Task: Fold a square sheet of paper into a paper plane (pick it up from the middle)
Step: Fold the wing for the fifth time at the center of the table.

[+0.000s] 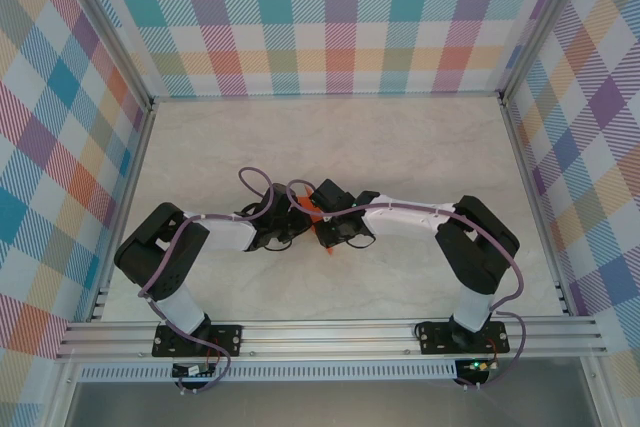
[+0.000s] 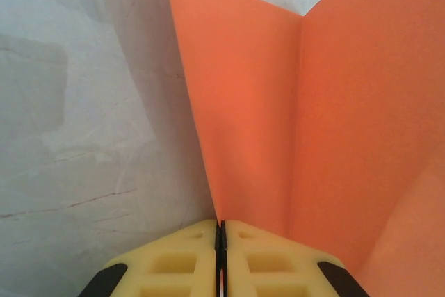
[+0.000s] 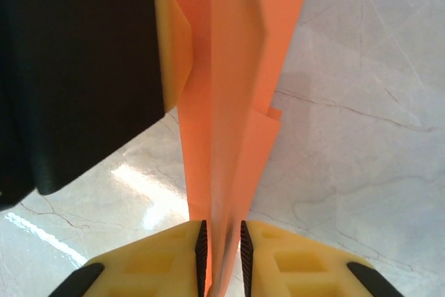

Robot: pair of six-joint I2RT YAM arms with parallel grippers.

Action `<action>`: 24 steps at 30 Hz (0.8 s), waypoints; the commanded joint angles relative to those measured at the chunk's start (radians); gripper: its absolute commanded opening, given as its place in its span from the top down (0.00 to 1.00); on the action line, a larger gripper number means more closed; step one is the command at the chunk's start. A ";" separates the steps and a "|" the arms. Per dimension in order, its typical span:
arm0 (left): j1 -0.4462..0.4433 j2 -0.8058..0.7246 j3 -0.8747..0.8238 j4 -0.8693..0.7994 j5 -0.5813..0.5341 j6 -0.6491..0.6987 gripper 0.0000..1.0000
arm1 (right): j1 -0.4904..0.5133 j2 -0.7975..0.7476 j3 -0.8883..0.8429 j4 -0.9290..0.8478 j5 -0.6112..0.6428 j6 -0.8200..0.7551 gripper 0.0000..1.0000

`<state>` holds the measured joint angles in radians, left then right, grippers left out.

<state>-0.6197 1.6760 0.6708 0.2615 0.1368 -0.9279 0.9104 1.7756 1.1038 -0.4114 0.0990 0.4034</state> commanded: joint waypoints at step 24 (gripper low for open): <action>-0.003 -0.013 -0.005 -0.031 -0.011 -0.005 0.89 | 0.009 -0.013 -0.038 0.112 -0.124 0.112 0.89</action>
<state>-0.6197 1.6760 0.6708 0.2615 0.1371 -0.9279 0.9279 1.7645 1.0878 -0.3611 0.0387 0.4892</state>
